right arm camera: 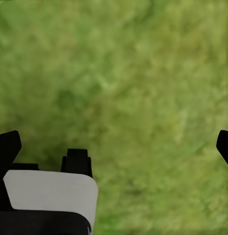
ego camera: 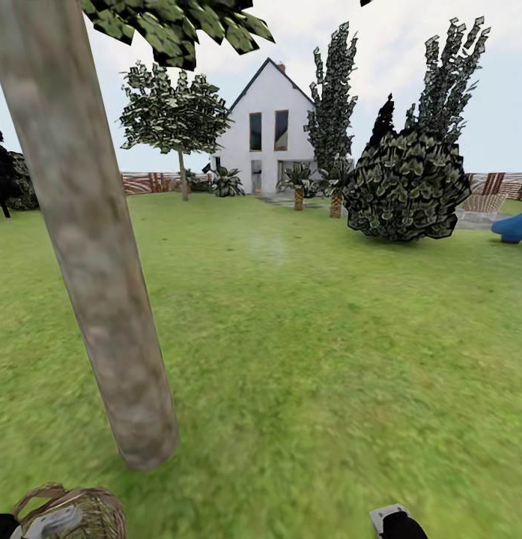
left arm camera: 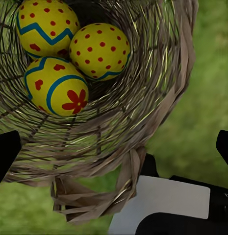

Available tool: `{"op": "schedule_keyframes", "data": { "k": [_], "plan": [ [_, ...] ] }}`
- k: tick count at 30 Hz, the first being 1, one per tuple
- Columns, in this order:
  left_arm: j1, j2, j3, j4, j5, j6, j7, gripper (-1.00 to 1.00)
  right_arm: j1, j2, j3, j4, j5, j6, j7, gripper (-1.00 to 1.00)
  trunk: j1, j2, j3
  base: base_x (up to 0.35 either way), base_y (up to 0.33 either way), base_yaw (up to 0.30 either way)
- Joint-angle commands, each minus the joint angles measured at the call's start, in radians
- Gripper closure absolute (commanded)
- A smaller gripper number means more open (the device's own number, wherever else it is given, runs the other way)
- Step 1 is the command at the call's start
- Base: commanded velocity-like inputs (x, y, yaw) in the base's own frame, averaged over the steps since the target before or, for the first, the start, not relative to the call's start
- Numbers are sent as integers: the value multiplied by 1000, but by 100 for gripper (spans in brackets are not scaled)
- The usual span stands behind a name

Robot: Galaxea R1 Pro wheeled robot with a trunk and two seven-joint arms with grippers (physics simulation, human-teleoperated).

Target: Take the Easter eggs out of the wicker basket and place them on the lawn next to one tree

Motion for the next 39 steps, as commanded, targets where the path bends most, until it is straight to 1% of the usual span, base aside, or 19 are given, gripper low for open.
{"op": "schedule_keyframes", "data": {
  "k": [1,6,14,20,26,39],
  "plan": [
    [0,0,2,-1,1,5,-3,-100,-1,-1,3,-1,2,5,-2,-100,-4,7,2,0,0,0],
    [0,-4,1,-1,2,5,-3,-100,-1,-2,2,-1,3,5,-2,-100,-23,42,18,0,0,0],
    [0,-2,2,-1,4,5,-3,-100,-1,-6,1,-2,2,5,-2,-100,-54,98,43,0,0,-6],
    [0,-2,0,-1,2,4,-3,-100,-1,-9,0,-2,2,5,-2,-100,-77,140,60,0,0,-163],
    [0,-3,-1,-1,2,4,-3,-100,-1,-11,2,-2,2,5,-2,-100,-100,182,78,0,0,-40],
    [0,4,2,-2,1,5,-3,-100,-1,-11,2,-2,3,5,-2,-100,-150,273,119,0,0,-1]
  ]
}}
